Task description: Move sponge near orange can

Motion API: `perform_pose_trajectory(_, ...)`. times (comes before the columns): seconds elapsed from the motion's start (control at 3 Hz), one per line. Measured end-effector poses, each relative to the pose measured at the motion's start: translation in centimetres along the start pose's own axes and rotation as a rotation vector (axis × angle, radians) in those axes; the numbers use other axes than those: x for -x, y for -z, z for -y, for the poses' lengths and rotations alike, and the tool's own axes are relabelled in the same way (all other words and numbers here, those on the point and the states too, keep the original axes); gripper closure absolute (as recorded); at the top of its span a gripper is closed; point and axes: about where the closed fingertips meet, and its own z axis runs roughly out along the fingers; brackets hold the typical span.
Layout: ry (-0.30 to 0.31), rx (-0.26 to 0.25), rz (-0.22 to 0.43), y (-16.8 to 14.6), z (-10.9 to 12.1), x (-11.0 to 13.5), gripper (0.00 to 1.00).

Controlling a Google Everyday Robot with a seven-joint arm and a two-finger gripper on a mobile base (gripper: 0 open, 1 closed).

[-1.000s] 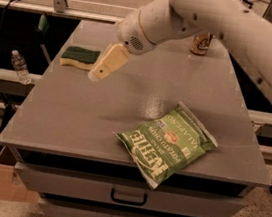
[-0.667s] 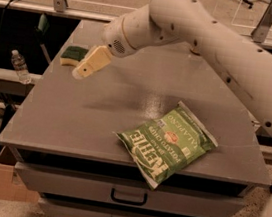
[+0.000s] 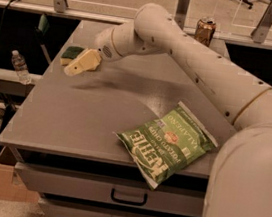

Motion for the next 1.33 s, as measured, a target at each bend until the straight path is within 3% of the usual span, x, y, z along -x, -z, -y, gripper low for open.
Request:
perform_pose_trajectory(0.33,-0.071,-0.005,-0.007,-1.3,1.1,-1.6,0.14)
perform_pose_trajectory(0.67,-0.113,-0.029,-0.006,-0.7,1.7,-2.7,0.39)
perform_pose_trajectory(1.0,-0.121,-0.099,-0.006,2.9,2.6,-3.6,0.62)
perform_pose_trajectory(1.33,-0.134,-0.23,-0.024,9.5,3.6,-5.3,0.84)
